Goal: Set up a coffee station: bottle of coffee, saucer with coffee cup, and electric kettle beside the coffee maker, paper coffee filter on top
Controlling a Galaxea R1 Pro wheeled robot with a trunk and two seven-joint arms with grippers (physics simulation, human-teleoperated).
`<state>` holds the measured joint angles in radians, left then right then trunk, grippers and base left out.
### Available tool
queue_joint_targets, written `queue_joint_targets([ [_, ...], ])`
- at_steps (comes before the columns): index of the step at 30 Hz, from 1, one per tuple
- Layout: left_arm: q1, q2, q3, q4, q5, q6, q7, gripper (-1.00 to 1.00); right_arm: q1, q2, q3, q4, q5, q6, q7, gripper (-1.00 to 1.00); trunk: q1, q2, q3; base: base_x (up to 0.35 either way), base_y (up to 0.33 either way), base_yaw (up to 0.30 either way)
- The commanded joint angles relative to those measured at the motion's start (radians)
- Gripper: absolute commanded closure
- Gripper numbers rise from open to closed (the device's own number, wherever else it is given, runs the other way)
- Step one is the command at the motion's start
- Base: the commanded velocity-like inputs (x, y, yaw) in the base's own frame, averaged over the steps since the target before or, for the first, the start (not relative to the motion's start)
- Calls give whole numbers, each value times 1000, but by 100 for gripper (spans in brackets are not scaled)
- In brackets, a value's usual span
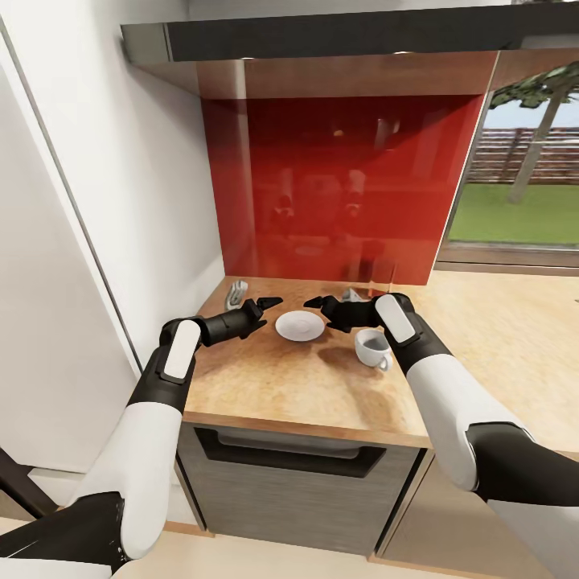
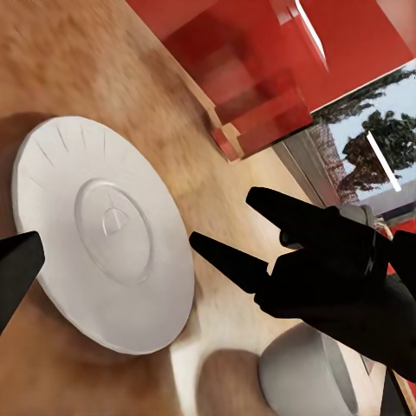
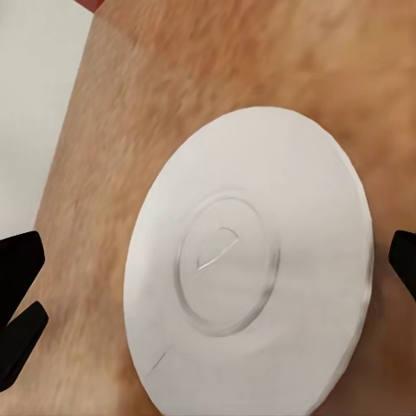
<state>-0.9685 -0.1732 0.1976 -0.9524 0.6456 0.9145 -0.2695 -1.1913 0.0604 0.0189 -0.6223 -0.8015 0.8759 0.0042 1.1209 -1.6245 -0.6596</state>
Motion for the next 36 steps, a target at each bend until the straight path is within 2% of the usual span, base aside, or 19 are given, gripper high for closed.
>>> queue_joint_targets([
  [1,-1,-1,5,0,-6,7,-7,-100,-1,0,1,-1,1,3,1,-100,0,-1,-1,0,0,0],
  [16,-1,-1,3,0,-6,7,-7,-100,-1,1,1,35,-7,-32,6,-100,0,-1,-1,0,0,0],
  [36,-1,-1,3,0,-6,7,-7,-100,-1,2,0,55,-10,-37,10,-100,0,-1,-1,0,0,0],
])
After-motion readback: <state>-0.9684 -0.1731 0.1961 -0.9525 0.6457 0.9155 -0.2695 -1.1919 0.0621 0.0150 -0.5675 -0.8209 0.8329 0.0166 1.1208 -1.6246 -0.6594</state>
